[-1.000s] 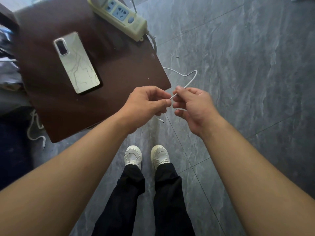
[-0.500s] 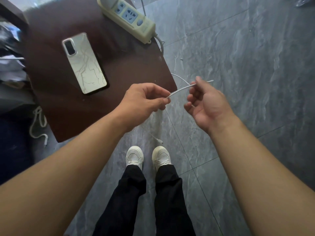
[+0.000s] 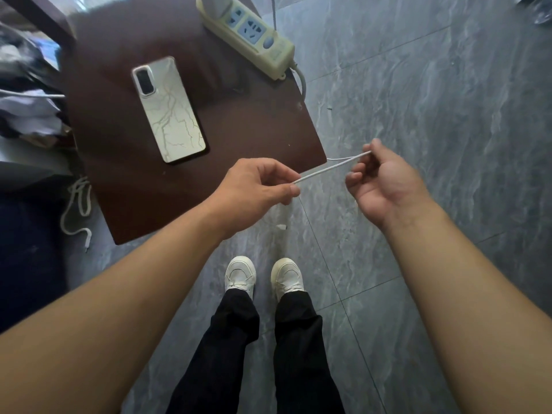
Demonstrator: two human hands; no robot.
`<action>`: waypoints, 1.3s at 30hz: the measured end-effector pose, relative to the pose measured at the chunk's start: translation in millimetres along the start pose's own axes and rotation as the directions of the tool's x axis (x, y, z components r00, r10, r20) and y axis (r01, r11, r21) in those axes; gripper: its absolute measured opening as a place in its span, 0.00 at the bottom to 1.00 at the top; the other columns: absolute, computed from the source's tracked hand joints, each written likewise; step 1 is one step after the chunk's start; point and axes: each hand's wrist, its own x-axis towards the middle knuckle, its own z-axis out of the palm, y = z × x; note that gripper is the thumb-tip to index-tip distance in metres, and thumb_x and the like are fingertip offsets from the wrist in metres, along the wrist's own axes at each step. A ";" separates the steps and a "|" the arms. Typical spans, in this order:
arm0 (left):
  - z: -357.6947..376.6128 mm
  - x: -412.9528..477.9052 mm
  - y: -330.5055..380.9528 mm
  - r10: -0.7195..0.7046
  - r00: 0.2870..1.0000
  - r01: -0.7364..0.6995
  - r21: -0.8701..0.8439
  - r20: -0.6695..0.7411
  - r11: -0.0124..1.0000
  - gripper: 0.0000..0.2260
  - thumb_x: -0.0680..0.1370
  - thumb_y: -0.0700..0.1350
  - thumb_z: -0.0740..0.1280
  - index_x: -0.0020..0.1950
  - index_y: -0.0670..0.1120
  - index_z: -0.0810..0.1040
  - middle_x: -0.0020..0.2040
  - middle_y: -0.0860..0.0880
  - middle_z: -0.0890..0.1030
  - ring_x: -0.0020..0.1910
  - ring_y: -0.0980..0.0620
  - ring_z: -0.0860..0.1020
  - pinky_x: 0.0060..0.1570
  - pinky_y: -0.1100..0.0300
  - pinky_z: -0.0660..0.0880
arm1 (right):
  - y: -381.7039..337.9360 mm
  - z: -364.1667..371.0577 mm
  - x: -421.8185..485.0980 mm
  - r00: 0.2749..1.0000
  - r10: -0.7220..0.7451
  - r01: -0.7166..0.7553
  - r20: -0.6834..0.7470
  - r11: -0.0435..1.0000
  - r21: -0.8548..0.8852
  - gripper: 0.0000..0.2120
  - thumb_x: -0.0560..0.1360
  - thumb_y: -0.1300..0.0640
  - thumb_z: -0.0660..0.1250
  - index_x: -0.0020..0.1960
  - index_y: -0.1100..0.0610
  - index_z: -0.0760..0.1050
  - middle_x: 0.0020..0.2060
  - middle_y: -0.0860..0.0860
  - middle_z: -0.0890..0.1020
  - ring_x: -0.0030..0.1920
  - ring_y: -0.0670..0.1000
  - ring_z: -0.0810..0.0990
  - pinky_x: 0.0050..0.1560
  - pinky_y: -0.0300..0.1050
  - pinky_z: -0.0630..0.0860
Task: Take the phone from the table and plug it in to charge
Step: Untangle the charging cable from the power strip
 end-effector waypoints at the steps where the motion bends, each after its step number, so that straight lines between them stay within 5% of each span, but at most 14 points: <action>1: -2.5 -1.1 -1.6 0.001 1.000 -0.001 0.000 -0.005 1.000 0.05 0.76 0.42 0.77 0.51 0.48 0.87 0.44 0.47 0.89 0.41 0.54 0.85 0.49 0.60 0.83 | -0.5 -0.7 -0.1 1.000 0.017 -0.017 -0.004 1.000 -0.002 0.14 0.83 0.55 0.63 0.40 0.57 0.73 0.29 0.49 0.70 0.27 0.45 0.68 0.25 0.36 0.67; 10: 1.3 -4.7 3.7 0.045 0.998 -0.047 -0.040 -0.049 0.998 0.05 0.76 0.39 0.76 0.50 0.47 0.87 0.43 0.43 0.88 0.39 0.53 0.83 0.48 0.52 0.84 | 44.9 13.4 -33.2 0.960 0.115 -0.017 0.255 0.934 -0.356 0.13 0.82 0.52 0.65 0.40 0.56 0.77 0.27 0.49 0.76 0.26 0.46 0.71 0.27 0.37 0.68; 21: -16.0 -13.4 -17.7 -0.024 1.000 0.024 0.034 0.010 0.999 0.04 0.77 0.44 0.76 0.51 0.51 0.87 0.45 0.48 0.89 0.48 0.49 0.87 0.59 0.48 0.82 | 19.4 -7.3 -6.9 0.995 0.088 -0.087 0.051 0.996 -0.011 0.16 0.84 0.51 0.62 0.38 0.56 0.70 0.24 0.48 0.72 0.22 0.44 0.69 0.22 0.34 0.66; 30: -26.9 -20.0 -21.8 -0.118 0.982 0.118 0.004 0.147 0.993 0.06 0.82 0.45 0.70 0.52 0.42 0.82 0.43 0.47 0.87 0.43 0.50 0.87 0.47 0.50 0.82 | 23.7 -15.0 4.6 0.973 0.222 -0.231 0.068 0.893 0.387 0.19 0.86 0.50 0.54 0.38 0.56 0.67 0.24 0.49 0.70 0.20 0.46 0.69 0.22 0.32 0.66; 35: -32.8 -21.5 -24.1 -0.131 0.987 0.134 -0.023 0.098 0.991 0.07 0.81 0.46 0.71 0.51 0.42 0.82 0.39 0.49 0.85 0.30 0.55 0.77 0.29 0.61 0.74 | 30.3 -14.8 9.5 0.960 0.278 -0.271 0.028 0.904 0.330 0.20 0.86 0.49 0.53 0.38 0.56 0.66 0.25 0.49 0.70 0.20 0.46 0.68 0.22 0.32 0.65; 39: -38.3 -19.5 -25.9 -0.105 0.994 0.106 -0.036 0.016 0.994 0.05 0.79 0.47 0.73 0.48 0.46 0.84 0.37 0.51 0.85 0.29 0.57 0.72 0.27 0.64 0.70 | 37.1 -13.0 10.3 0.918 0.383 -0.372 -0.098 0.921 0.114 0.20 0.85 0.46 0.55 0.40 0.58 0.68 0.28 0.50 0.70 0.25 0.46 0.67 0.23 0.32 0.64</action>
